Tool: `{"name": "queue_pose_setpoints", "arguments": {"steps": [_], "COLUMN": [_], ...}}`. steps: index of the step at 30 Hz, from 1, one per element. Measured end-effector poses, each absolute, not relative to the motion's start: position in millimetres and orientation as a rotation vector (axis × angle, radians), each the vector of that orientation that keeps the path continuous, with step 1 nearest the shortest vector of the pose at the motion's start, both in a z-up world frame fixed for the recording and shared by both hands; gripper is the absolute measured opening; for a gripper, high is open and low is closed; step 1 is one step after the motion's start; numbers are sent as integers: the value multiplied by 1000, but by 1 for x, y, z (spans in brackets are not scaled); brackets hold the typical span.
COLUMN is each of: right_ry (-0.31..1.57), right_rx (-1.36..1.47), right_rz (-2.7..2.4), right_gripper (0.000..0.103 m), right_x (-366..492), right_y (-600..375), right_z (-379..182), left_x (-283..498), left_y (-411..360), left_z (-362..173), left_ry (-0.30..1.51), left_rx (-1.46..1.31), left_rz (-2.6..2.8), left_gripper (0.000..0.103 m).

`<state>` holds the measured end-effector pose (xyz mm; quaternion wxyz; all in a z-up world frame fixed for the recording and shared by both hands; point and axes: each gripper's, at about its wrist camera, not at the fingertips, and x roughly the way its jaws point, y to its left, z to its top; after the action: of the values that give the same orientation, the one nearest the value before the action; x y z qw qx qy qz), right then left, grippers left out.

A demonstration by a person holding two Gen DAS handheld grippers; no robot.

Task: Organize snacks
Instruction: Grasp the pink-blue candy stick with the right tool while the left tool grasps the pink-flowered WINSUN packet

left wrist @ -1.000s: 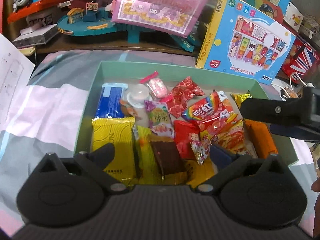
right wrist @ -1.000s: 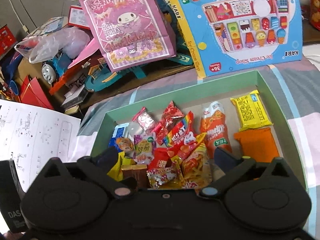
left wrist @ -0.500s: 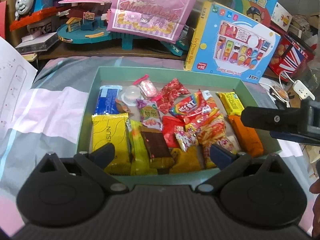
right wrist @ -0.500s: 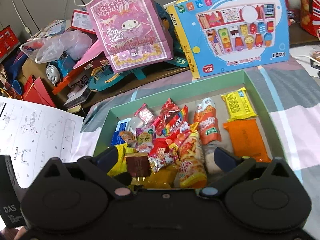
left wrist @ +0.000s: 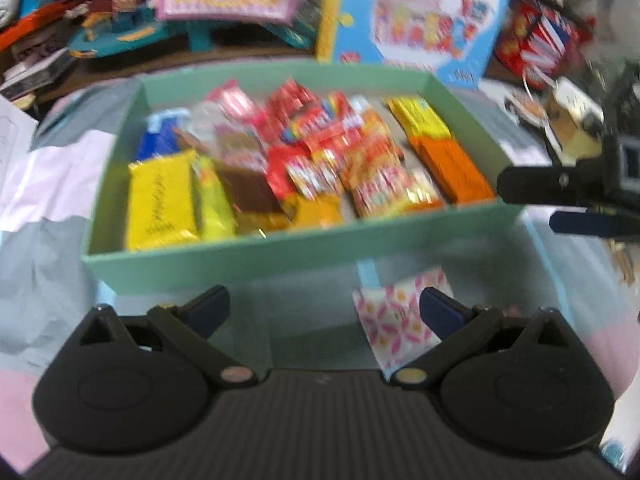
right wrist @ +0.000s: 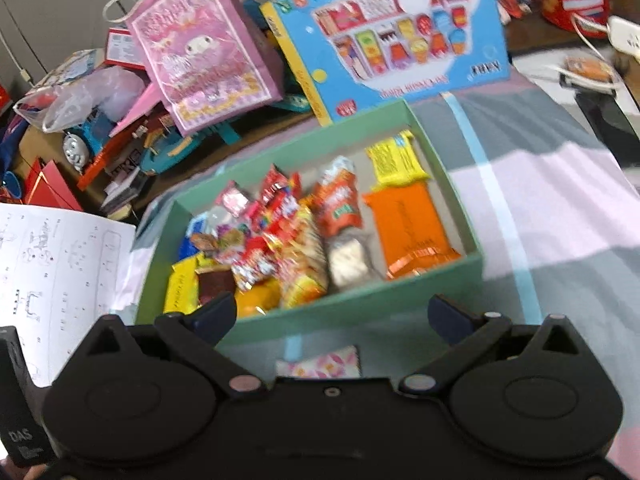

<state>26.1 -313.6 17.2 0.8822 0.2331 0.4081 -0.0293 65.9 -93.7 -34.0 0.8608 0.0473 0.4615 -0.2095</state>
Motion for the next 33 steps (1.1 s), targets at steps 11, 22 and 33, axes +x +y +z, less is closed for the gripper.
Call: {"name": "queue_pose_setpoints", "arguments": {"steps": [11,22,33], "right_ry": [972,1048,1053], "right_rx": [488,403,273], "right_rz": [-5,38,22], "right_gripper": [82,79,54], "right_x": [20,-3,-19], "right_y": [-321,-308,-282], "right_z": [-32,-47,-43], "left_x": [60,52,43], "left_y": [-113,-104,-87], "left_z": [-71,-74,-71], "left_ry": [1045,1039,1044], "left_rx": [201,202,175], "left_rz": [-522,-514,-473], "left_gripper": [103,103,103]}}
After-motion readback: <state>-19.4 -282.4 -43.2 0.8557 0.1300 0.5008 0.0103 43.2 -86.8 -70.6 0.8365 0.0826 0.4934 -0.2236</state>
